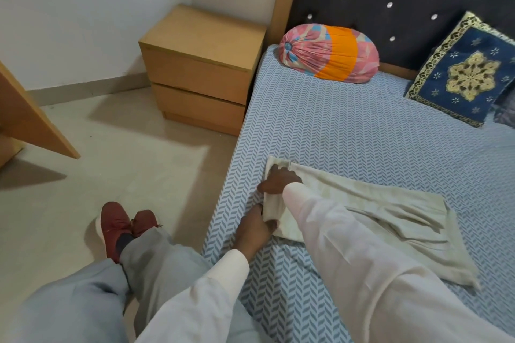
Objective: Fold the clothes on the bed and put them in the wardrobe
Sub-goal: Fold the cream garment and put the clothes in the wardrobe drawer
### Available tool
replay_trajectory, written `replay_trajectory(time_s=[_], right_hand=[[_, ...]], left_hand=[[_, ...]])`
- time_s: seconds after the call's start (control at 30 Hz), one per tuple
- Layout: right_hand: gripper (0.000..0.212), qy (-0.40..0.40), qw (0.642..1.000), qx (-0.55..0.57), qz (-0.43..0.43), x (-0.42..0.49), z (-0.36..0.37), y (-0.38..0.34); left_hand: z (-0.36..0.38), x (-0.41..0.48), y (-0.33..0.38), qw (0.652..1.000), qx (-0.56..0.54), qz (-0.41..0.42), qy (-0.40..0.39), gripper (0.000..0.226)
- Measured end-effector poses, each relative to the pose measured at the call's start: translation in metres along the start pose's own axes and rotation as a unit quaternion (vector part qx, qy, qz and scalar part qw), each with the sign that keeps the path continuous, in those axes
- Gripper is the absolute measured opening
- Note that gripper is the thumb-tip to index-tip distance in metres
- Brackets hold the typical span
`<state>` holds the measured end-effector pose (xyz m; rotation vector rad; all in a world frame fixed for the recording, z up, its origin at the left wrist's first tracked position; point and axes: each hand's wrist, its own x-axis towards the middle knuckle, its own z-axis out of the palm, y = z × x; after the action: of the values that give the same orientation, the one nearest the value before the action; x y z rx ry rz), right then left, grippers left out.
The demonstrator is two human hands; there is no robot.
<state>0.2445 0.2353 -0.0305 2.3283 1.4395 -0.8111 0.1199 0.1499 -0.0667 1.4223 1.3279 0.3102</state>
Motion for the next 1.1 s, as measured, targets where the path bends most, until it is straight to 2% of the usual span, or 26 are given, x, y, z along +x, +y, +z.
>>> replay_trajectory(time_s=[0.1,0.17,0.27,0.4,0.47,0.5,0.57,0.63,0.73,0.8,0.87,1.0,1.1], right_hand=[[0.056,0.035,0.999,0.023,-0.024,-0.015,0.001,-0.016],[0.06,0.064,0.996,0.017,-0.052,-0.029,0.005,-0.035],[0.07,0.083,0.988,0.027,-0.129,-0.05,0.005,-0.073],[0.042,0.053,0.964,0.155,-0.21,-0.065,-0.001,-0.12],[0.04,0.027,0.949,0.227,-0.215,-0.067,-0.001,-0.129],[0.046,0.014,0.942,0.257,-0.214,-0.064,0.001,-0.125],[0.077,-0.009,0.933,0.289,-0.216,-0.068,0.003,-0.109],[0.091,0.003,0.935,0.276,-0.222,-0.067,0.007,-0.08],[0.088,0.032,0.92,0.32,-0.223,-0.063,0.013,-0.016],[0.087,0.014,0.887,0.418,-0.198,-0.059,0.018,0.031],[0.087,-0.001,0.851,0.495,-0.177,-0.062,0.019,0.076],[0.092,0.002,0.845,0.518,-0.134,-0.067,0.019,0.148],[0.093,0.007,0.83,0.55,-0.093,-0.07,0.023,0.199]], left_hand=[[-0.016,-0.016,0.002,0.998,-0.066,-0.002,-0.001,0.025],[-0.035,-0.03,0.0,0.994,-0.106,-0.001,0.0,0.022],[-0.072,-0.052,-0.008,0.995,-0.063,0.019,0.068,0.014],[-0.119,-0.073,-0.026,0.979,0.02,0.022,0.203,0.014],[-0.129,-0.08,-0.027,0.969,0.043,0.04,0.239,0.012],[-0.128,-0.083,-0.024,0.966,0.062,0.055,0.243,0.013],[-0.119,-0.087,-0.022,0.963,0.096,0.097,0.231,0.016],[-0.102,-0.086,-0.021,0.968,0.117,0.131,0.18,0.022],[-0.071,-0.083,-0.019,0.972,0.173,0.144,0.066,0.032],[-0.051,-0.081,-0.018,0.97,0.19,0.153,0.02,0.04],[-0.034,-0.078,-0.015,0.964,0.207,0.165,0.02,0.047],[-0.017,-0.069,-0.015,0.948,0.261,0.177,0.046,0.068],[-0.001,-0.061,-0.018,0.934,0.312,0.174,0.0,0.078]])
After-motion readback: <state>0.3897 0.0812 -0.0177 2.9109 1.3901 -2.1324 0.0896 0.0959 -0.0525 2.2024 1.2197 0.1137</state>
